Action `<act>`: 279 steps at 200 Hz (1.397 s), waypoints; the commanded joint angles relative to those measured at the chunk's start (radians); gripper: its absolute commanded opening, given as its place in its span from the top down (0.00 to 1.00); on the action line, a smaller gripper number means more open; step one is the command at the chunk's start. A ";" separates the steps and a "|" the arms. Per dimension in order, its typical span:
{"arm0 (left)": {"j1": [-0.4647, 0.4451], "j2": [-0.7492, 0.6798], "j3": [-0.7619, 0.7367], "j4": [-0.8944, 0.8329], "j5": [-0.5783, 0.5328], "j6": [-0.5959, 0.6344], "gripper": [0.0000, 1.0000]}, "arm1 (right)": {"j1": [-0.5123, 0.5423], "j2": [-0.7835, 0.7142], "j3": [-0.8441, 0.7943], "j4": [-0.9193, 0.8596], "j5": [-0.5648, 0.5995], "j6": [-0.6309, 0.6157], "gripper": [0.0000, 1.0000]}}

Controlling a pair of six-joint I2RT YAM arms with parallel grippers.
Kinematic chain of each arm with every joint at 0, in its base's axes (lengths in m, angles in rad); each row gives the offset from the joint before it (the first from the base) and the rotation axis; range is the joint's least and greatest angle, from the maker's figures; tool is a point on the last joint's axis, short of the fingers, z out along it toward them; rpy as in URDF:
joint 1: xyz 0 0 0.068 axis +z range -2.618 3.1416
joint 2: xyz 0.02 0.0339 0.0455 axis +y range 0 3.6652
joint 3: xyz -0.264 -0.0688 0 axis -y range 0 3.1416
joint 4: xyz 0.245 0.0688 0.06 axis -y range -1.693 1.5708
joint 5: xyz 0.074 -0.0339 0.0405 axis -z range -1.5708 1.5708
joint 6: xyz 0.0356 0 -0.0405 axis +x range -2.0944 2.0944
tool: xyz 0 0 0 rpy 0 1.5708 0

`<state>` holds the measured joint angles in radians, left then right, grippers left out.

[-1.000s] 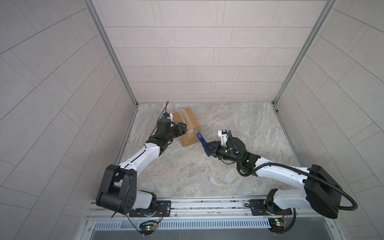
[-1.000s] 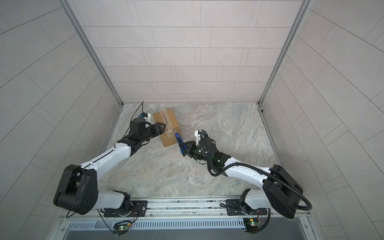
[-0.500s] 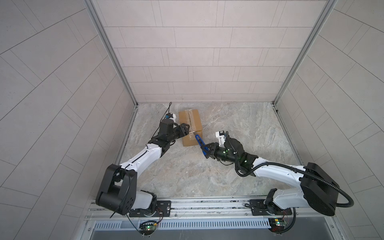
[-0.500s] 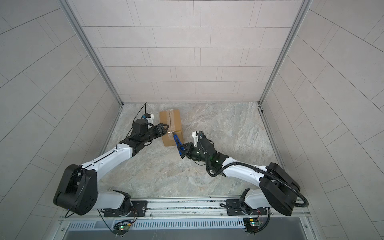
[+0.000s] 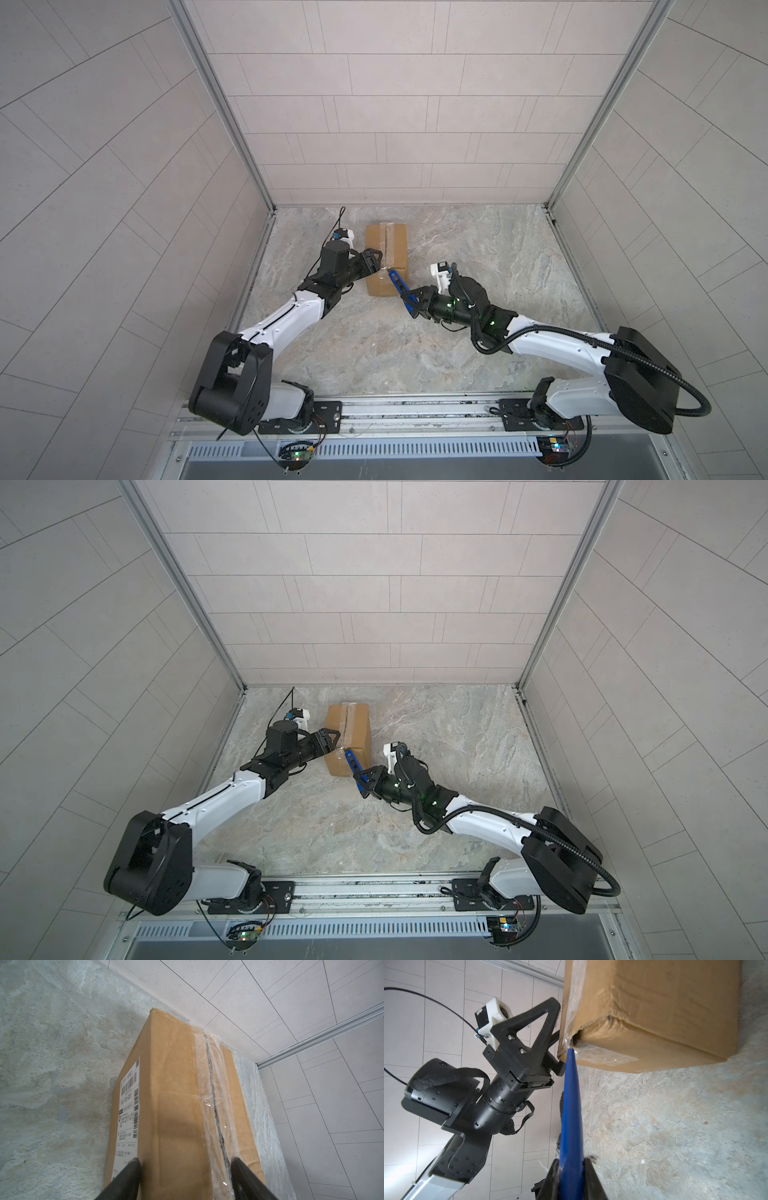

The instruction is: Unpack the express box

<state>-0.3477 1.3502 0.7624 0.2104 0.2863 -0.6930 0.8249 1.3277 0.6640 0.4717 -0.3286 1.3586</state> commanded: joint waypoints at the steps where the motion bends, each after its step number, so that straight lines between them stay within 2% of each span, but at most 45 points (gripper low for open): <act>1: -0.042 -0.045 -0.024 0.064 0.040 -0.045 0.28 | 0.014 0.012 0.017 0.125 -0.009 0.012 1.00; 60: -0.084 -0.119 -0.085 0.086 -0.013 -0.110 0.28 | -0.005 0.000 0.004 0.112 -0.005 -0.024 1.00; 93: -0.094 -0.159 -0.104 0.089 -0.021 -0.129 0.28 | -0.059 -0.036 -0.003 0.005 -0.037 -0.072 1.00; 145: -0.146 -0.117 -0.101 0.137 -0.039 -0.158 0.27 | -0.101 -0.075 -0.007 -0.128 -0.059 -0.121 1.00; 152: -0.183 -0.108 -0.103 0.148 -0.039 -0.165 0.28 | -0.101 -0.074 -0.007 -0.137 -0.057 -0.121 1.00; 228: -0.235 -0.076 -0.080 0.162 -0.064 -0.178 0.27 | -0.076 -0.041 -0.039 -0.017 -0.066 -0.069 1.00; 279: -0.237 -0.071 -0.082 0.162 -0.067 -0.180 0.27 | -0.079 -0.125 0.002 -0.073 -0.073 -0.082 1.00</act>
<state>-0.5644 1.2682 0.6666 0.3439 0.1722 -0.8646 0.7216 1.2625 0.6323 0.3824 -0.3321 1.2842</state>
